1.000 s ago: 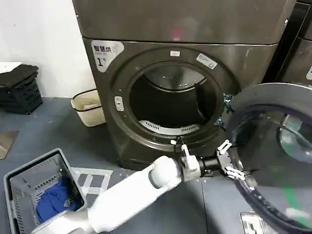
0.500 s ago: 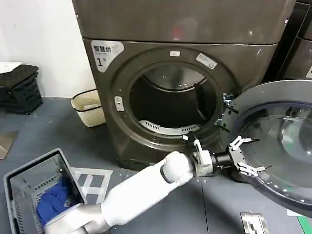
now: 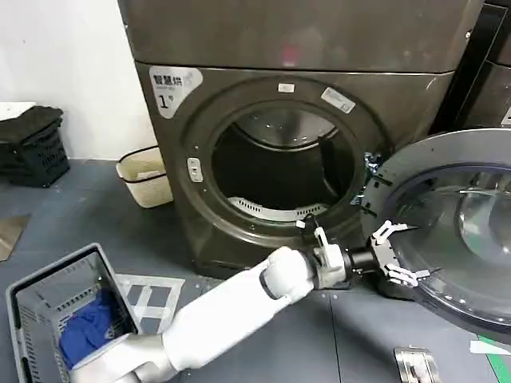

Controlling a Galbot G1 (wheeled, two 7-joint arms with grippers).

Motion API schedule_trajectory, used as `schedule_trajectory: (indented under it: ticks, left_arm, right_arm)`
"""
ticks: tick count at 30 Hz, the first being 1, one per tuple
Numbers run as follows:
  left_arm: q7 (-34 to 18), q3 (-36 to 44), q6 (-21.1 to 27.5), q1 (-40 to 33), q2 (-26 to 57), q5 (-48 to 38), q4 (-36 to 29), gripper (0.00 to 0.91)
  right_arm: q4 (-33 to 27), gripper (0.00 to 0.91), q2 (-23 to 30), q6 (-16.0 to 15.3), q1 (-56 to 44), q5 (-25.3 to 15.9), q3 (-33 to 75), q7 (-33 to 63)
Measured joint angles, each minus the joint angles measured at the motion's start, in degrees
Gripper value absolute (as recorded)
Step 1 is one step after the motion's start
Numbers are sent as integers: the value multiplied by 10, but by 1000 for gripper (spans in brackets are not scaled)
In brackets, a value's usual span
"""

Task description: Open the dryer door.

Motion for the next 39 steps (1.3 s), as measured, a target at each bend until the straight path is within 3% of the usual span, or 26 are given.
schedule_trajectory:
  ticks: [6, 11, 20, 27, 32, 35, 39]
  left_arm:
    - [-34, -20, 84, 26, 39, -37, -64, 907]
    - [-81, -57, 168, 61, 103, -67, -151, 907]
    - [-209, -141, 294, 135, 244, -216, -303, 907]
    - [-305, -281, 359, 240, 375, -326, -382, 907]
    - [-404, -383, 423, 335, 441, -425, -410, 907]
    - [-485, -440, 429, 384, 457, -508, -432, 907]
    - [-554, -508, 429, 446, 484, -599, -446, 907]
  right_arm:
    - [-16, 907, -16, 11, 1, 7, -3, -10]
    - [-35, 907, -31, 40, 1, 25, -2, -21]
    - [-90, 907, -53, 81, 4, 52, -5, -52]
    - [-112, 907, -58, 69, 7, 65, -17, -81]
    - [-105, 907, -57, 29, 8, 58, -30, -93]
    - [-98, 907, -53, 15, 11, 63, -36, -101]
    - [-93, 907, -52, 4, 12, 75, -42, -105]
